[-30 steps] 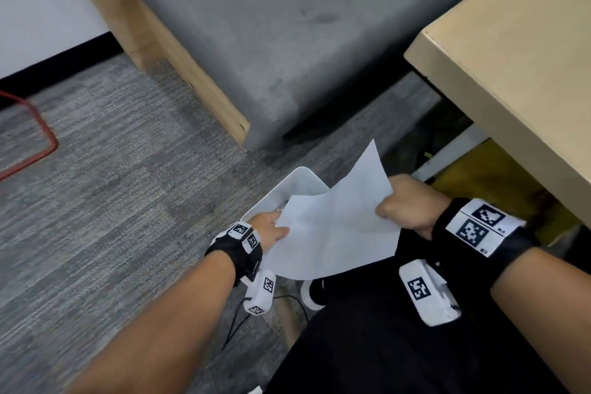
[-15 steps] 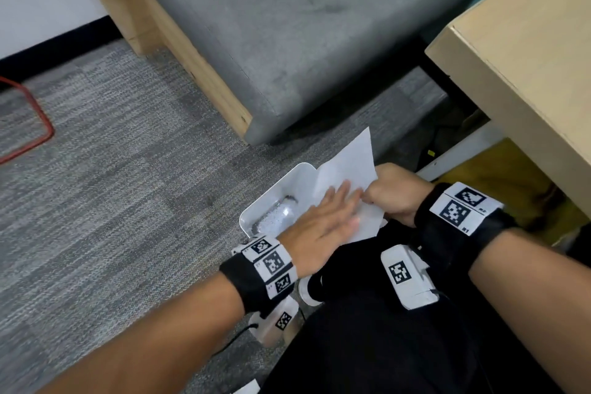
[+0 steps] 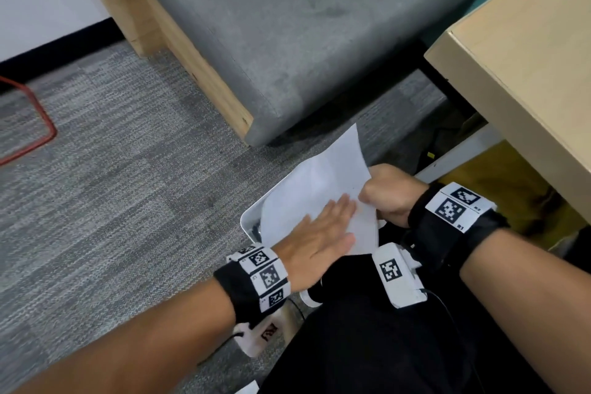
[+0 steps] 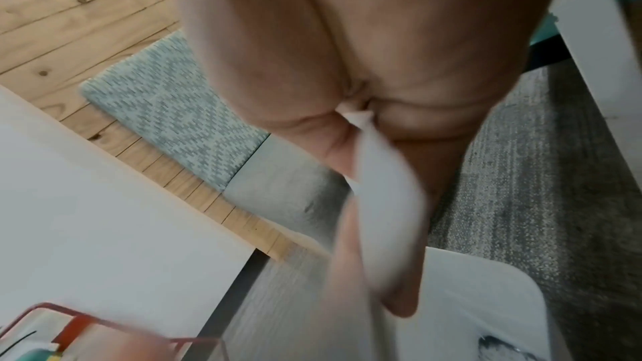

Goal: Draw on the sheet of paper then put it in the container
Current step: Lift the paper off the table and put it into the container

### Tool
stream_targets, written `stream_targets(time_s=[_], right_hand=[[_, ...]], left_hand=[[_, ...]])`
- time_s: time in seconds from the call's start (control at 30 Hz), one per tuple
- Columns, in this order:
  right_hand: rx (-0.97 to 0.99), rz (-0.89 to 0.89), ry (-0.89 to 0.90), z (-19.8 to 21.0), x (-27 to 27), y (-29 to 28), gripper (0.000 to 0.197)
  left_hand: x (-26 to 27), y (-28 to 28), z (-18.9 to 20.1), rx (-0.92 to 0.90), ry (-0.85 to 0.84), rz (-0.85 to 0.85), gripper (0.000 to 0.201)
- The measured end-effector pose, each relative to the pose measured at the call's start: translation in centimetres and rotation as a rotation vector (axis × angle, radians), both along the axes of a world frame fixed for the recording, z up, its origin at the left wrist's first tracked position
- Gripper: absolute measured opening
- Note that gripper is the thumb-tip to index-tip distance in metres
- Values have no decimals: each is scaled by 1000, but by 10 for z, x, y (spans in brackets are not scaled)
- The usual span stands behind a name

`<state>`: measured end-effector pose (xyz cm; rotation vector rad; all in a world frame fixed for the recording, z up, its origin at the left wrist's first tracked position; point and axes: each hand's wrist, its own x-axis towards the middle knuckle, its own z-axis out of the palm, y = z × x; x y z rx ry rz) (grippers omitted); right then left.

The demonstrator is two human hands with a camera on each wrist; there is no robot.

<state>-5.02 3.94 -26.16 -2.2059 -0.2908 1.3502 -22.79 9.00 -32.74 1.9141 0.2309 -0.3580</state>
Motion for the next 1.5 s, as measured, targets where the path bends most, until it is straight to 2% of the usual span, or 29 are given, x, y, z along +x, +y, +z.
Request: stream_targets(time_s=[0.1, 0.13, 0.17, 0.23, 0.3, 0.37, 0.43, 0.53, 0.57, 0.6, 0.7, 0.77, 0.83, 0.93, 0.97, 1.0, 1.07, 1.17, 1.23, 1.3, 1.37, 1.43, 1.5], right_hand=[[-20, -25, -12, 0, 2, -6, 35], [-17, -29, -6, -1, 2, -6, 36], [-20, -35, -10, -3, 3, -6, 35], [-8, -46, 0, -5, 0, -5, 32], [17, -26, 35, -3, -4, -1, 34], [42, 5, 53, -1, -5, 1, 34], [33, 4, 40, 3, -2, -2, 35], [1, -11, 31, 5, 5, -10, 37], [7, -19, 31, 6, 6, -11, 36], [22, -37, 32, 6, 6, -12, 36], [54, -52, 49, 9, 2, -11, 40], [70, -37, 58, 11, -1, -8, 37], [58, -25, 31, 13, 0, -7, 34], [26, -54, -6, 17, 5, -13, 35], [26, -63, -7, 18, 7, -15, 34], [25, -65, -9, 18, 8, -17, 34], [9, -60, -9, 18, 8, -18, 33], [16, -60, 1, 17, 0, -13, 36], [45, -53, 1, 18, -4, -10, 37], [58, -53, -5, 22, -5, -10, 38], [44, -54, -35, 24, 1, -15, 37], [33, -89, -42, 25, 8, -22, 32], [4, -109, -55, 26, 14, -26, 24]], left_hand=[[-20, 18, -31, 148, 323, -53, 75], [-23, 24, -33, 184, 346, -8, 74], [-23, 26, -31, 202, 290, 52, 72], [-13, 22, -14, 154, 74, 143, 68], [3, 10, 7, 56, -93, 145, 66], [16, -2, 7, -1, -130, 97, 66], [23, 0, -14, 18, 1, 96, 64], [20, 19, -47, 84, 362, 148, 65], [18, 24, -49, 94, 370, 166, 66], [17, 26, -47, 101, 306, 176, 64], [21, 15, -14, 32, -33, 182, 59], [27, 1, -4, -28, -110, 153, 54], [29, -4, -26, -84, 6, 179, 56], [12, 7, -74, 76, 372, 161, 93], [6, 14, -82, 109, 434, 179, 94], [3, 20, -85, 126, 443, 218, 84], [4, 27, -77, 121, 321, 298, 70], [30, 21, -45, 113, 13, 299, 70], [50, 11, -38, 34, -16, 287, 68], [58, 8, -53, -23, 98, 268, 73], [50, 15, -80, 63, 294, 210, 78], [33, 26, -97, 189, 515, 205, 73], [20, 37, -92, 271, 547, 197, 63]])
